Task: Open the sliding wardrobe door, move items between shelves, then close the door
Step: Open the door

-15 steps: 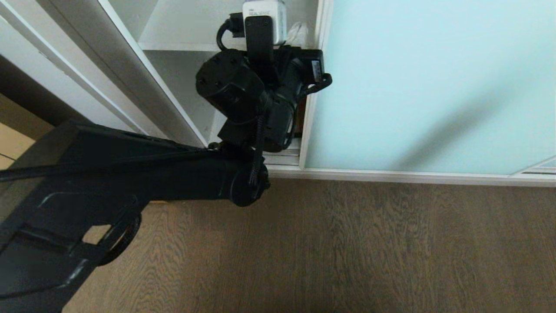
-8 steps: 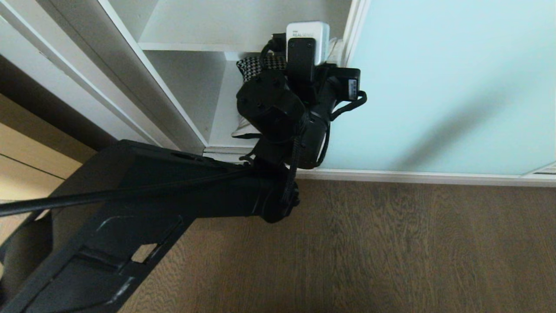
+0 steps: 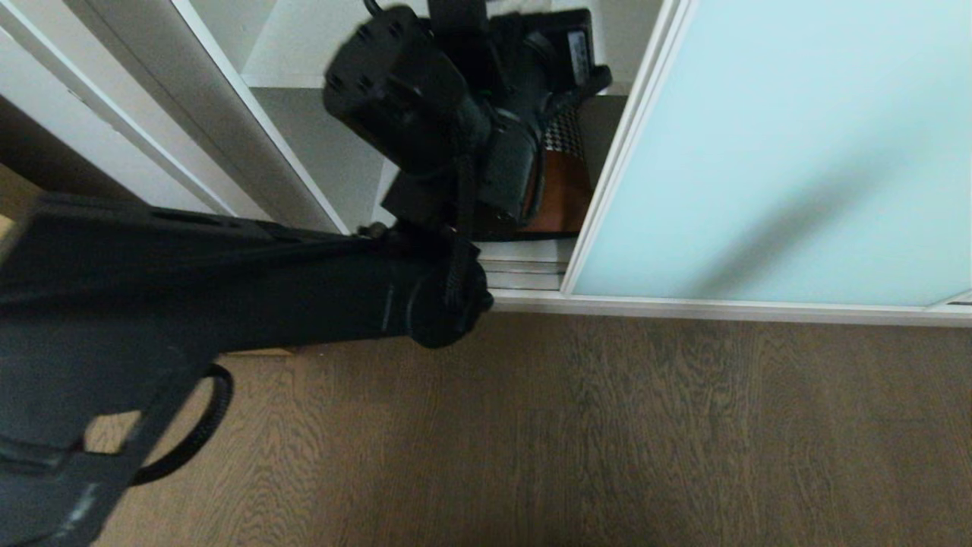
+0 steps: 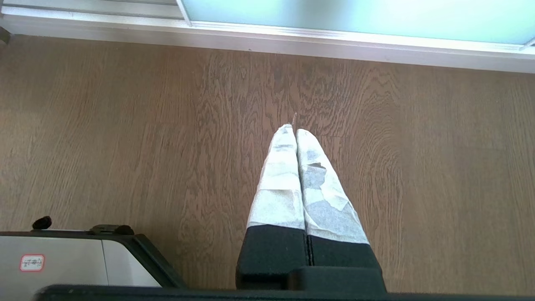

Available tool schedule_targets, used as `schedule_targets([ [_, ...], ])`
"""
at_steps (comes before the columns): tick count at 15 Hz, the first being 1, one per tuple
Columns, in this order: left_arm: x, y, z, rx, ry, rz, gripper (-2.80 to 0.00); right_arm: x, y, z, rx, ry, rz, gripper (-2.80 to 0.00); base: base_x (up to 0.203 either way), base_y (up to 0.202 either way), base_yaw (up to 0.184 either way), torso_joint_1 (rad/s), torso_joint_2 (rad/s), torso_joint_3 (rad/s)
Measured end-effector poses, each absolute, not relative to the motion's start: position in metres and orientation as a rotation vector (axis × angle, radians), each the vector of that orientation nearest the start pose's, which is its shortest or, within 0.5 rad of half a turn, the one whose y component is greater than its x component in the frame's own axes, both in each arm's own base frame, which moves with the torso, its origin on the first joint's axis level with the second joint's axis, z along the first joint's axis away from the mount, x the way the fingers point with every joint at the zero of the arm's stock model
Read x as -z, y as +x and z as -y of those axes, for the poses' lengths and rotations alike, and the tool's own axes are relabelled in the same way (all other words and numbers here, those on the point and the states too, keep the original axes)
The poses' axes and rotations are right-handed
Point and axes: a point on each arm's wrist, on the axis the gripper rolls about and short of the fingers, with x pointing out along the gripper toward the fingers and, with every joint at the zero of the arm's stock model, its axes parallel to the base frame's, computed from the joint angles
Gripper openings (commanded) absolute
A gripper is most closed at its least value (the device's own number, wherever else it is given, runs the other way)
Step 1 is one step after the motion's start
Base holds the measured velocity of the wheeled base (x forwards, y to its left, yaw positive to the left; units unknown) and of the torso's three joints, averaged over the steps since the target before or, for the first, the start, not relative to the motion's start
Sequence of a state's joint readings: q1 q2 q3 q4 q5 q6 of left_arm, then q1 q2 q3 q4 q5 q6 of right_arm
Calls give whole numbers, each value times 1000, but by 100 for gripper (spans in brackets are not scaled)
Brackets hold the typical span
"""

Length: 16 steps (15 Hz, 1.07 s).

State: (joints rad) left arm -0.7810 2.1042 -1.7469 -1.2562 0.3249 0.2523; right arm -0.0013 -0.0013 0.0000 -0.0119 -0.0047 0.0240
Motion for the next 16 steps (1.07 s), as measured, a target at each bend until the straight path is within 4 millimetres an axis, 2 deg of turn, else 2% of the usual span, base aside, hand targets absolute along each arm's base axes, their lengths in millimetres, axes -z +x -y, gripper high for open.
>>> schedule_targets([
  [3, -397, 275, 228, 234, -203, 787, -280, -77, -23, 0, 6, 24, 13, -280, 0, 0, 0, 0, 0, 0],
  [5, -420, 255, 189, 169, -133, 734, -280, -77, -23, 0, 5, 24, 13, -280, 0, 0, 0, 0, 0, 0],
  [7, -435, 220, 149, 112, -57, 656, -280, -77, -23, 0, 5, 24, 13, -280, 0, 0, 0, 0, 0, 0],
  [9, -436, 175, 110, 63, 3, 558, -280, -77, -23, 0, 6, 24, 13, -280, 0, 0, 0, 0, 0, 0],
  [11, -414, 127, 69, 1, 77, 436, -280, -77, -23, 0, 5, 24, 13, -280, 0, 0, 0, 0, 0, 0],
  [14, -354, 50, 11, -141, 161, 309, -280, -77, -23, 0, 6, 24, 13, -280, 0, 0, 0, 0, 0, 0],
  [16, -310, 5, -11, -242, 163, 288, -280, -77, -23, 0, 6, 24, 13, -280, 0, 0, 0, 0, 0, 0],
])
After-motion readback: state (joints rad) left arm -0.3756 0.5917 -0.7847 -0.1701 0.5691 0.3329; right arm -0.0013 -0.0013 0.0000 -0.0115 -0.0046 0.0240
